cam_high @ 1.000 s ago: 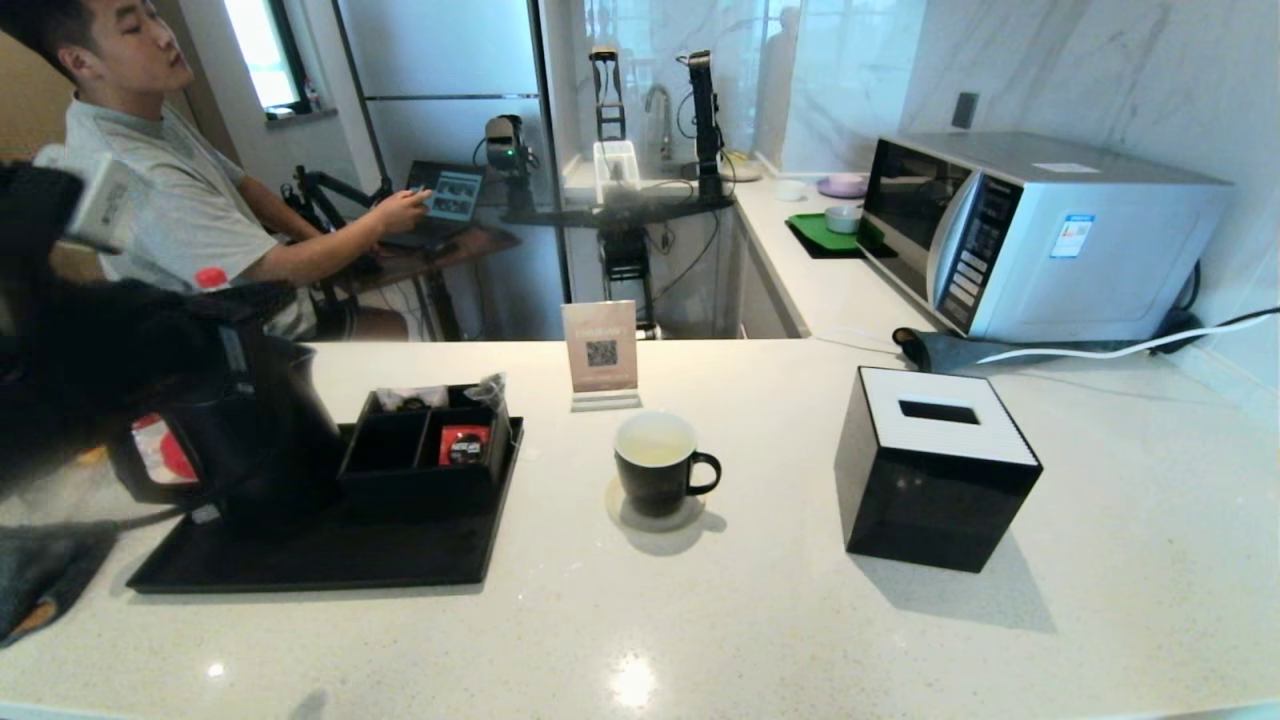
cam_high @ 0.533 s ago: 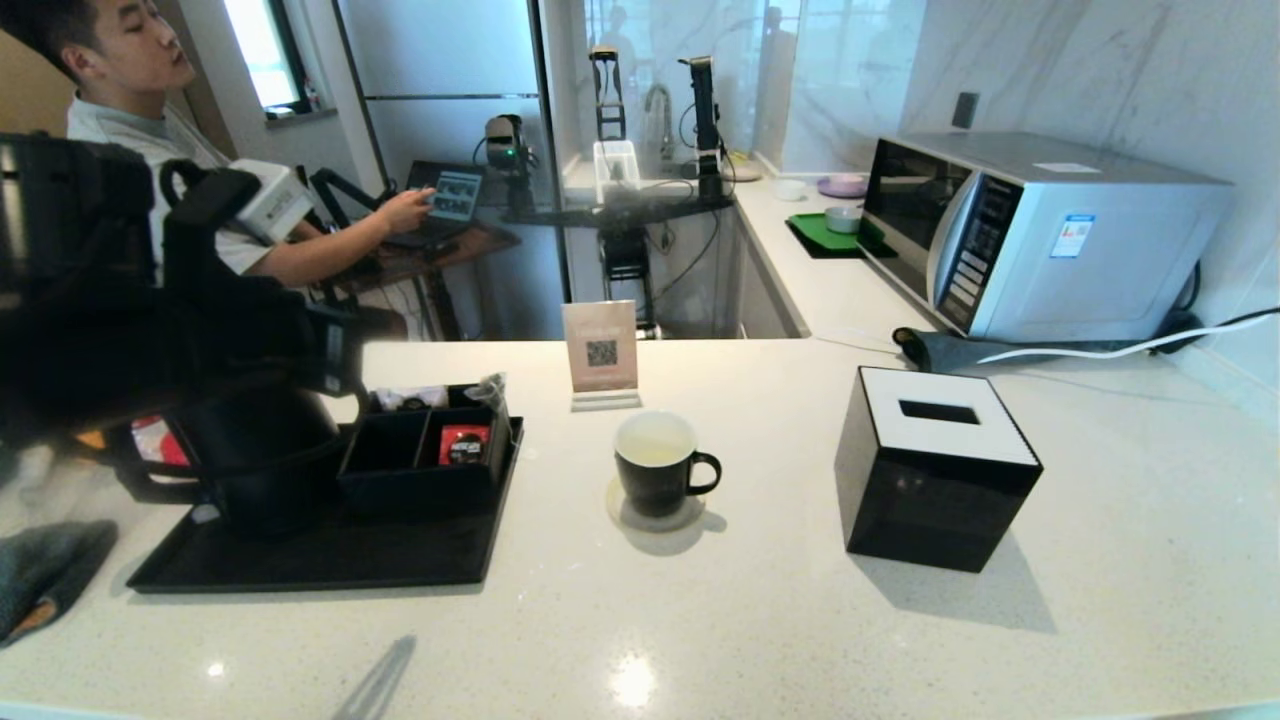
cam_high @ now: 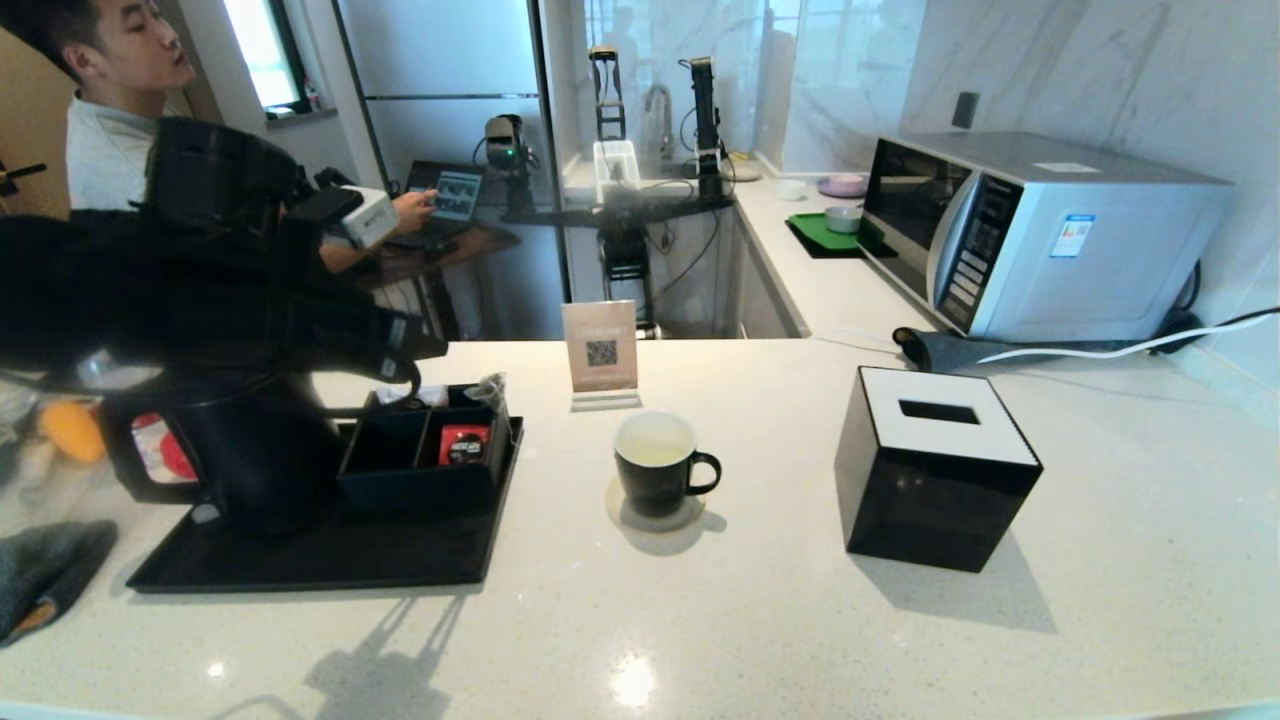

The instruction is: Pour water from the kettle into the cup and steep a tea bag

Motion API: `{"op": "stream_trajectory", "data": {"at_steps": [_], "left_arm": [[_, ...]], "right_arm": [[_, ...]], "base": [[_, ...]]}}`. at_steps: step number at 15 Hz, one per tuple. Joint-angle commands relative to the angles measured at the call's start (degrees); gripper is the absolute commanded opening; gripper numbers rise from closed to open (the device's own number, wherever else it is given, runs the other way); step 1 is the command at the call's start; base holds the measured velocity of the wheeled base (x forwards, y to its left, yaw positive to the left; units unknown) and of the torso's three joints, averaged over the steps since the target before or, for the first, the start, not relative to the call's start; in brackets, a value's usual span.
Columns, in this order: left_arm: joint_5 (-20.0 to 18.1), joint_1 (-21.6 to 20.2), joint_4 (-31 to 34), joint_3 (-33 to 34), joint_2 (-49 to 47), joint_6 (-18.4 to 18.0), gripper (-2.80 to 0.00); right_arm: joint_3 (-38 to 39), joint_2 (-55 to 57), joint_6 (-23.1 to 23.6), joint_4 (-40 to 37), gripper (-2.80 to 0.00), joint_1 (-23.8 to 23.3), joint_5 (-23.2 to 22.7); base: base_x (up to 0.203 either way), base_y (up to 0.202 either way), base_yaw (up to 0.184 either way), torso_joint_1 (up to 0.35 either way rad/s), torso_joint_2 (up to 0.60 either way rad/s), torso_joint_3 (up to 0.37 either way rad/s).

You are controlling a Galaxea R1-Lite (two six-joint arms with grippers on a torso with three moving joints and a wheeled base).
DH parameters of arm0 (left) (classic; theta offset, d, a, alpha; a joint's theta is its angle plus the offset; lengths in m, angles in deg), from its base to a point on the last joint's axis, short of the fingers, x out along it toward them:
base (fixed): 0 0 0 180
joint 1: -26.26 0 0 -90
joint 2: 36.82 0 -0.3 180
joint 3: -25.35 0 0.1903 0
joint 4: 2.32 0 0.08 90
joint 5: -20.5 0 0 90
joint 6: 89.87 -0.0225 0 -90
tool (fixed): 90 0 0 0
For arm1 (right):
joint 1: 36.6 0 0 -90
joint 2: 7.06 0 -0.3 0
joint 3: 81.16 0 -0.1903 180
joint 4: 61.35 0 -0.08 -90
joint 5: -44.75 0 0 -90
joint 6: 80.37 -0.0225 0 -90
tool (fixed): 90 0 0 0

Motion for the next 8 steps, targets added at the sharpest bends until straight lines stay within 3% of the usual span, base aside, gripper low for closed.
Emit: {"op": "stream_trajectory", "data": {"at_steps": [1, 8], "left_arm": [[0.0, 0.4, 0.6, -3.8, -6.1, 0.0, 0.0], [2.6, 2.0, 0.8, -6.4, -13.7, -3.8, 0.0]], "right_arm": [[0.0, 0.1, 0.0, 0.0, -2.8, 0.0, 0.0], [0.0, 0.1, 0.0, 0.0, -2.8, 0.0, 0.0]], "base": [[0.0, 0.0, 0.0, 0.0, 0.0, 0.0], [0.0, 0.0, 0.0, 0.0, 0.0, 0.0]]}}
